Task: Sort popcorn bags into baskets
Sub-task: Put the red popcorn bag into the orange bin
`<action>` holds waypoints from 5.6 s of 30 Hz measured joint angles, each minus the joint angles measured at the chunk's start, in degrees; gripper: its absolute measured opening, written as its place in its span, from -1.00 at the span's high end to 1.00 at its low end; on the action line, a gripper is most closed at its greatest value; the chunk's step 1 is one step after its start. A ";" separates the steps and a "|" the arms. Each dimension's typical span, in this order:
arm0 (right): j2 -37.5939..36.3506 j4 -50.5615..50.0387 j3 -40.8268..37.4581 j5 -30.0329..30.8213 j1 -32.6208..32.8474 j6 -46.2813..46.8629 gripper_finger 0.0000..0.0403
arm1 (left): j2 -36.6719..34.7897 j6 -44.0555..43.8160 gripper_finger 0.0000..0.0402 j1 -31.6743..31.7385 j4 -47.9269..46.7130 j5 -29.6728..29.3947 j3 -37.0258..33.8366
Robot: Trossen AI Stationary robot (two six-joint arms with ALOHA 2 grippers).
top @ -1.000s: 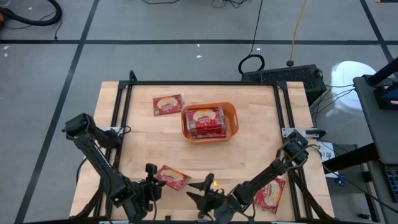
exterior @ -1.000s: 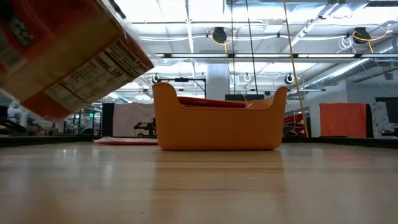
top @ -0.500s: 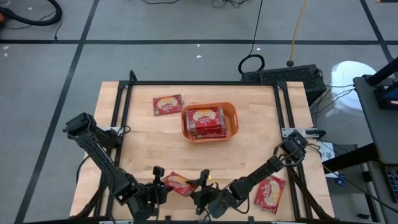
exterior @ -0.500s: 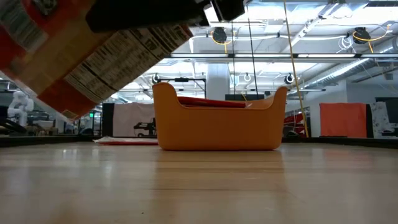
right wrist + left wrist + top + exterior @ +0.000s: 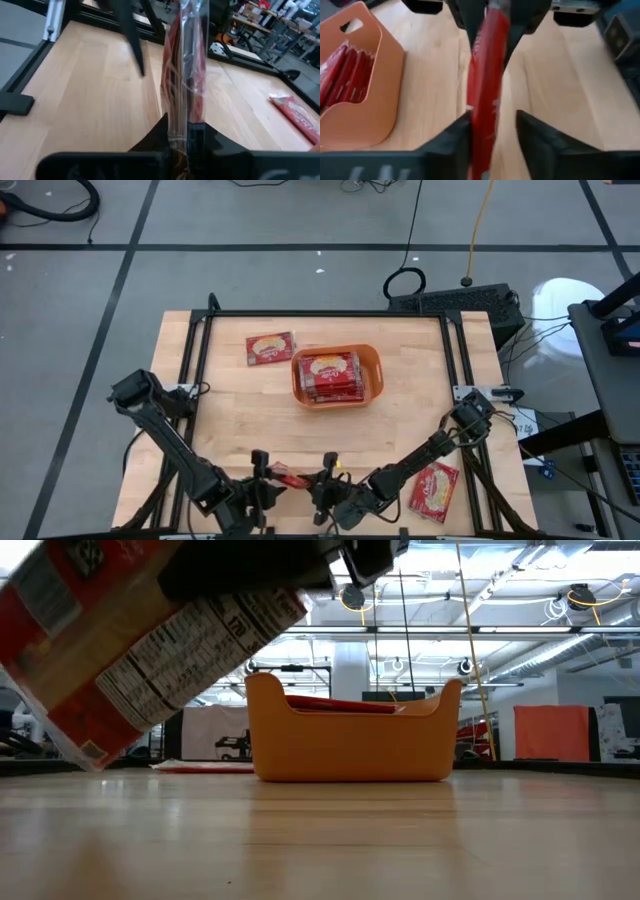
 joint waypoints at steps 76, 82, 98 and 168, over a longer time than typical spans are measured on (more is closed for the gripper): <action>-16.80 -54.95 -0.54 16.51 14.72 50.86 -0.05 | -8.00 20.08 0.83 11.08 -4.64 -2.22 4.02; -16.70 -49.05 -5.09 16.45 17.36 53.62 0.02 | -6.95 33.64 0.83 16.99 -5.14 -4.85 12.91; -16.65 -40.94 -9.57 16.76 18.59 51.48 0.14 | -4.58 48.81 0.83 37.47 4.47 -11.74 15.64; -16.65 -40.58 -9.60 15.30 19.57 49.22 0.14 | 13.73 21.51 0.82 42.60 -20.81 -9.99 25.05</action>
